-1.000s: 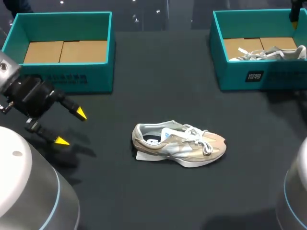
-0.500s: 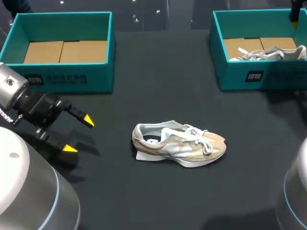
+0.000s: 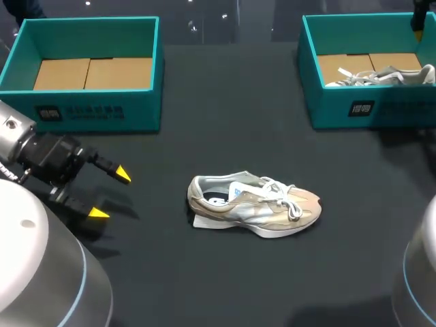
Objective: Take the shoe out of the shoebox, open the shoe tongue, remove and reinsert the insole, then place the shoe into the shoebox
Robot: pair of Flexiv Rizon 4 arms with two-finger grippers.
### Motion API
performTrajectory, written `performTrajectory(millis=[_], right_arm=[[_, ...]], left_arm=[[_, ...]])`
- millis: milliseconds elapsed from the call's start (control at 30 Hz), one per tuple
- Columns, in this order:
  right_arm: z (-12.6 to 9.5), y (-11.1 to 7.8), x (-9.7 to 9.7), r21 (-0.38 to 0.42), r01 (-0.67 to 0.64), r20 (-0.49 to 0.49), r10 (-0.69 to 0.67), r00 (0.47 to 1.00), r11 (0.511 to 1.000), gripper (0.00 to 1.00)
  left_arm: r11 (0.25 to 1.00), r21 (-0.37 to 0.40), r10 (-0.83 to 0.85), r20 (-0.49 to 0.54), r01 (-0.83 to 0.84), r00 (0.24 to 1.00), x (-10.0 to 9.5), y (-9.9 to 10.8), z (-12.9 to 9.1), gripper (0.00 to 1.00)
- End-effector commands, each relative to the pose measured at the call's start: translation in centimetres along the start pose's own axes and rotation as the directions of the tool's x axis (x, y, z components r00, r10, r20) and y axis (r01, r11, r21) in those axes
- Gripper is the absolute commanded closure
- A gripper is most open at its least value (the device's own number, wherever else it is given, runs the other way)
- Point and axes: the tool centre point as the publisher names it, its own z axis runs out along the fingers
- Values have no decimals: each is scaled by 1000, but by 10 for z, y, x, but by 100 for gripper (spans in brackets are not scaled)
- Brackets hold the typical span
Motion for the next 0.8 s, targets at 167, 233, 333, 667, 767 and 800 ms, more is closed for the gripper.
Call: performTrajectory(millis=[167, 233, 333, 667, 767, 800], right_arm=[[0, 0, 0, 0, 0, 0, 0, 1000, 1000, 0], [0, 0, 0, 0, 0, 0, 0, 1000, 1000, 0], [0, 0, 0, 0, 0, 0, 0, 1000, 1000, 0], [0, 0, 0, 0, 0, 0, 0, 1000, 1000, 0], [0, 0, 0, 0, 0, 0, 0, 1000, 1000, 0], [0, 0, 0, 0, 0, 0, 0, 1000, 1000, 0]], left_arm=[[988, 107, -120, 58, 113, 991, -11, 19, 14, 0], [987, 109, -126, 62, 119, 990, -13, 23, 19, 0], [985, 117, -134, 63, 126, 989, -16, 27, 26, 0], [982, 136, -147, 115, 131, 982, -32, 42, 34, 0], [981, 142, -148, 129, 129, 981, -34, 45, 35, 0], [980, 144, -153, 131, 134, 979, -35, 47, 36, 0]])
